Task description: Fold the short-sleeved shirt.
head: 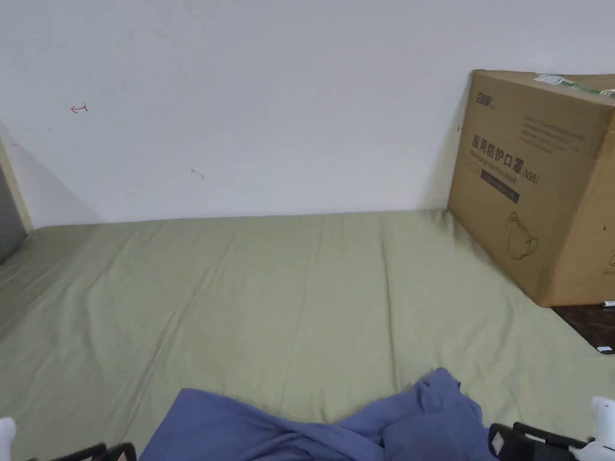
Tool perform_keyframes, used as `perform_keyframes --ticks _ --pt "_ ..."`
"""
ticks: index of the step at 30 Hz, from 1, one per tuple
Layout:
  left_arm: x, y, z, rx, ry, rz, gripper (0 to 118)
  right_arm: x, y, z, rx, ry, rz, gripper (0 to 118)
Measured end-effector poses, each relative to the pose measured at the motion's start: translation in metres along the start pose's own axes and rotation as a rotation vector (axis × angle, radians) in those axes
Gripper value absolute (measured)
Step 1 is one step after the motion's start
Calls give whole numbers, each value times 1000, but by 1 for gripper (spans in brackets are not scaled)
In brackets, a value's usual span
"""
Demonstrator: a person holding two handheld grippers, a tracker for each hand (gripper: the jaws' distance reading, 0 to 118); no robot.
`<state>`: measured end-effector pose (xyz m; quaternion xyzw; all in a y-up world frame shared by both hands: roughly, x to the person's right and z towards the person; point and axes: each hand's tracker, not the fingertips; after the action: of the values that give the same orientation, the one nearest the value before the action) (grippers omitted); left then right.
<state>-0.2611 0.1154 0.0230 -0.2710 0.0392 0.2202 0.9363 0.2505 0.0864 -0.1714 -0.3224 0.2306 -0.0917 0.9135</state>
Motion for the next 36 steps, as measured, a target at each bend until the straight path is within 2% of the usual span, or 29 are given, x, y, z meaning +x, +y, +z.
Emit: perform_keyframes --ticks 1,2,3,5,6,9,11,12,13,14,15,16,17,24,25,26,27,28,29,30,31,32,33,36 --pt "11 7 -5 9 4 -20 19 -10 1 2 31 -22 40 7" --pt "19 11 -10 14 19 -40 0 -17 3 -1 42 -64 82 0" --pt "27 16 -17 17 53 -80 0 -25 3 -1 59 -89 109 0" --pt "27 27 -36 -5 11 -89 0 -28 7 -4 58 45 78 0" --pt "28 35 -49 -32 2 -91 0 -28 10 -11 46 70 66 0" --pt "25 63 -108 -185 39 -105 0 -32 14 -19 43 51 71 0" --pt "14 76 -153 -258 62 -140 0 -27 18 -28 11 97 36 0" --pt "9 81 -176 -306 93 -154 2 -24 19 -32 -3 111 15 0" --pt "-11 87 -206 -348 126 -157 12 -21 20 -35 -8 120 -8 0" --pt "-22 89 -227 -381 153 -158 31 -16 20 -39 -19 118 -21 0" --pt "-32 91 -250 -424 175 -153 60 -12 21 -45 -36 107 -30 0" --pt "-42 90 -269 -448 185 -150 101 -6 22 -50 -52 92 -35 0" --pt "-36 86 -277 -479 195 -143 111 -1 21 -55 -61 81 -41 0" --pt "-65 56 -352 -521 211 -142 106 32 17 -94 -151 3 -75 0" --pt "-62 50 -355 -536 191 -134 98 37 20 -103 -164 -7 -79 0" --pt "-56 45 -355 -533 228 -169 96 41 23 -112 -179 -20 -78 0" --pt "-46 40 -348 -490 266 -249 89 45 29 -124 -194 -32 -70 0" --pt "-38 38 -339 -453 242 -296 73 50 37 -137 -208 -41 -69 0" --pt "-31 36 -333 -429 247 -351 48 53 44 -150 -217 -54 -71 6" --pt "-25 35 -324 -406 237 -403 15 57 52 -167 -229 -77 -68 31" --pt "-21 34 -316 -409 192 -412 2 60 61 -185 -252 -102 -70 83" --pt "-20 36 -305 -395 163 -385 2 63 69 -206 -302 -138 -58 108" --pt "-22 39 -297 -385 131 -350 2 65 76 -228 -360 -150 -39 113" --pt "-22 46 -268 -339 129 -304 2 75 89 -286 -429 -212 -27 113"
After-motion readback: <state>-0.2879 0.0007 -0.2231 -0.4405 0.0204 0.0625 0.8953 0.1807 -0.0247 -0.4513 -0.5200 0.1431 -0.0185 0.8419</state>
